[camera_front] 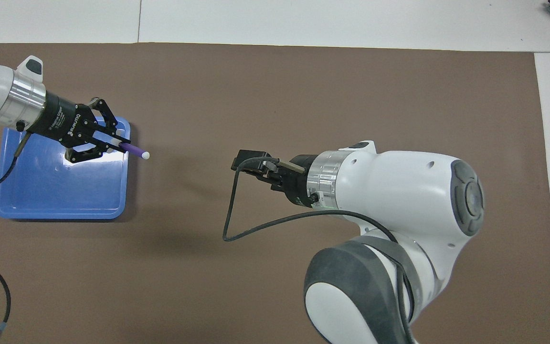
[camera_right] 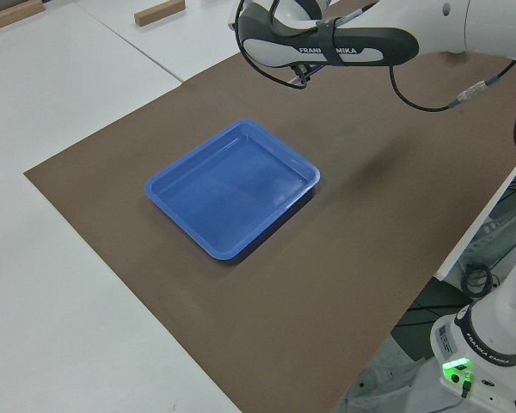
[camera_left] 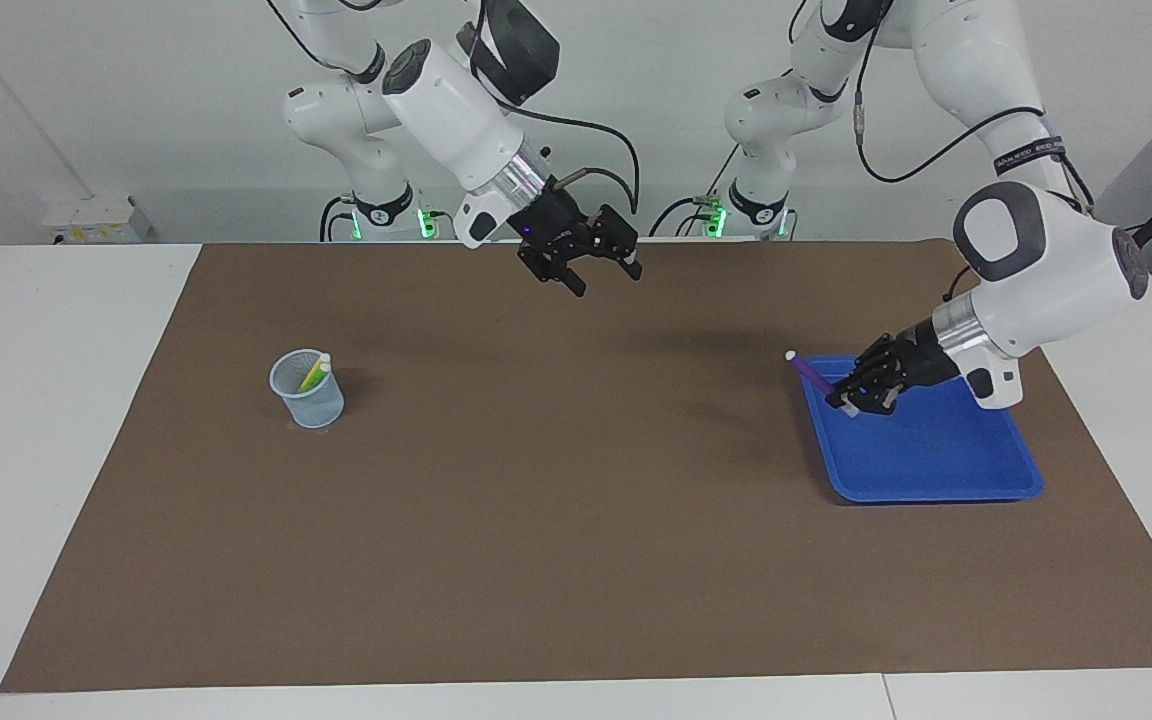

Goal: Transfer and insert pens with both arms

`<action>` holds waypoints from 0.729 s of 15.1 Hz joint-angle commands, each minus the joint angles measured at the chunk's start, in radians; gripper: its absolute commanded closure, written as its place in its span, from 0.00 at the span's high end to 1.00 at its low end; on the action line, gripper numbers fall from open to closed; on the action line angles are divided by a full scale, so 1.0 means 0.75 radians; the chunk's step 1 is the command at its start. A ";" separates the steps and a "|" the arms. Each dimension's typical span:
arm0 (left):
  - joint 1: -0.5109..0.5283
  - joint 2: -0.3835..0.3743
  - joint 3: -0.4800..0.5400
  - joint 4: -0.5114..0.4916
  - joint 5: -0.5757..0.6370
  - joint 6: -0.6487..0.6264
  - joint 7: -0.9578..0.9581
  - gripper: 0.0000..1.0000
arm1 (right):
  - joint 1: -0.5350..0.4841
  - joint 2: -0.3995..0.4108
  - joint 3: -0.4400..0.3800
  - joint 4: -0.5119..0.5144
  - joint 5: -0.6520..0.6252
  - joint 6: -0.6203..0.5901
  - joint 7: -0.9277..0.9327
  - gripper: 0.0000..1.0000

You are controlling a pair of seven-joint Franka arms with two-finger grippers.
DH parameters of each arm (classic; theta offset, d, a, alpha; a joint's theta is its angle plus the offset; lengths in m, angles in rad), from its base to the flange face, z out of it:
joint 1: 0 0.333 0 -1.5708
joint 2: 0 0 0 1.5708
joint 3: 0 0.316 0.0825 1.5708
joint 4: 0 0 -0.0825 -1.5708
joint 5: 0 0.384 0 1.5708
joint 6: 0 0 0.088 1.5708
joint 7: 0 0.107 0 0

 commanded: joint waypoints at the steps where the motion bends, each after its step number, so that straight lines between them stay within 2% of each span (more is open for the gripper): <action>1: -0.003 -0.058 0.003 -0.025 -0.112 -0.110 -0.188 0.00 | 0.062 0.012 0.005 -0.012 0.045 0.151 0.055 1.00; 3: -0.003 -0.077 -0.028 -0.042 -0.149 -0.153 -0.314 0.00 | 0.078 0.033 0.007 -0.010 0.043 0.208 0.091 1.00; 7: -0.003 -0.085 -0.109 -0.050 -0.159 -0.161 -0.566 0.00 | 0.203 0.059 0.007 -0.008 0.041 0.294 0.094 1.00; 11: -0.003 -0.101 -0.183 -0.083 -0.184 -0.202 -0.626 0.00 | 0.215 0.090 0.005 0.005 0.020 0.300 0.065 1.00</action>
